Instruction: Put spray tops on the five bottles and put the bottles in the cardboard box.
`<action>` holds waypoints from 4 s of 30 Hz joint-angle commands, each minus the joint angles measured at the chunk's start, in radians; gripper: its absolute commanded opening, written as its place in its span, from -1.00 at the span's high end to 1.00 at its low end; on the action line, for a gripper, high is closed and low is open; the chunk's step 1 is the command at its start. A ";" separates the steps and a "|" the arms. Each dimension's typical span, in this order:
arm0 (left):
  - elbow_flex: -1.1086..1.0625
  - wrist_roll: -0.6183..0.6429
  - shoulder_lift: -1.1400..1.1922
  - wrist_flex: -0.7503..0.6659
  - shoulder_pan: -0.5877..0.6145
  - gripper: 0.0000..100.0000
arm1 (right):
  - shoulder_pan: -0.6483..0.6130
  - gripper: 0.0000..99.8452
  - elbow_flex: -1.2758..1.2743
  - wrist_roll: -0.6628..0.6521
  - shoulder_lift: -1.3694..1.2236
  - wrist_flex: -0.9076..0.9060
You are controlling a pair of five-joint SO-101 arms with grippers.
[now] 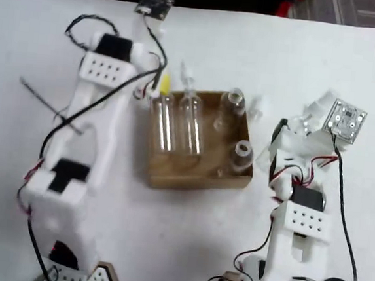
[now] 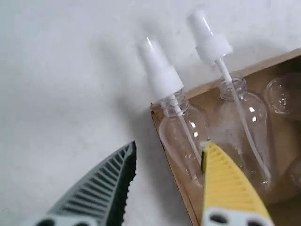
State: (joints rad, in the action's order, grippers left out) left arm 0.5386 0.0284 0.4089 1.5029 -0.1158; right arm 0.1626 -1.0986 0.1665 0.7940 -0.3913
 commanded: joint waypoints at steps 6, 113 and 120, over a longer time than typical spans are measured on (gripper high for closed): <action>0.462 0.055 0.349 0.080 0.007 0.58 | 0.005 0.96 -0.006 0.011 0.024 0.024; 0.723 0.282 0.372 0.288 -0.188 0.95 | -0.036 0.96 -0.015 -0.051 0.024 0.047; 0.489 0.282 0.160 0.288 -0.223 0.95 | -0.035 0.96 -0.017 -0.052 0.024 0.047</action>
State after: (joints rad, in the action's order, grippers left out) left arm 1.1247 0.2969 0.7403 1.7806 -0.3046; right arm 0.1366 -1.1247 0.1297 0.7940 -0.3682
